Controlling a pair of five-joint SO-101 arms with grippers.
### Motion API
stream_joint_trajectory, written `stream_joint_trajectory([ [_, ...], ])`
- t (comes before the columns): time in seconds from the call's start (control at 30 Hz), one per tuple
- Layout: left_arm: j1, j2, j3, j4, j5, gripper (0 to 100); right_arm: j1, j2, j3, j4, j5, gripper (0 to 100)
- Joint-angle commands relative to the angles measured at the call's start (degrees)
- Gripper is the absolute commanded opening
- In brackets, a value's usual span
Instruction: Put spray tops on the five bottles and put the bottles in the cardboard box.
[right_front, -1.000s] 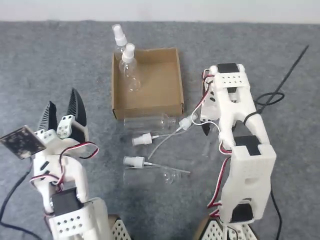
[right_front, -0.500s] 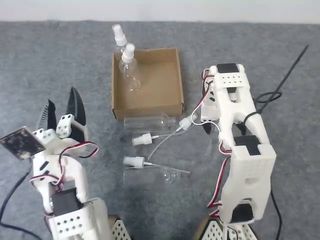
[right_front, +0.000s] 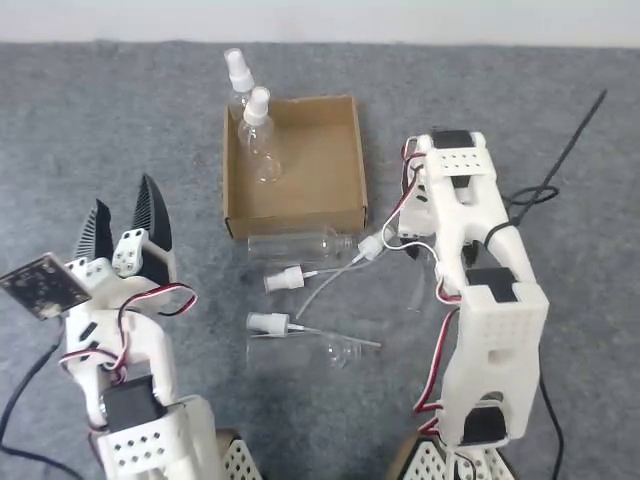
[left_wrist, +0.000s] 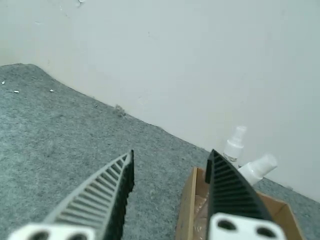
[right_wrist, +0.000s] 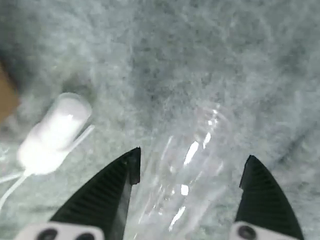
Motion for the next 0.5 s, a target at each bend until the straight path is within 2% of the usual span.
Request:
stream_joint_trajectory([
  [0.0,0.0,-1.1,-0.7,-1.8,0.3,22,1.2,-0.1,-3.0,-0.7,-0.7,26.8],
  [0.47,0.0,-1.1,-0.7,-1.8,0.3,22,1.3,-0.2,-6.5,3.6,-0.9,26.7],
])
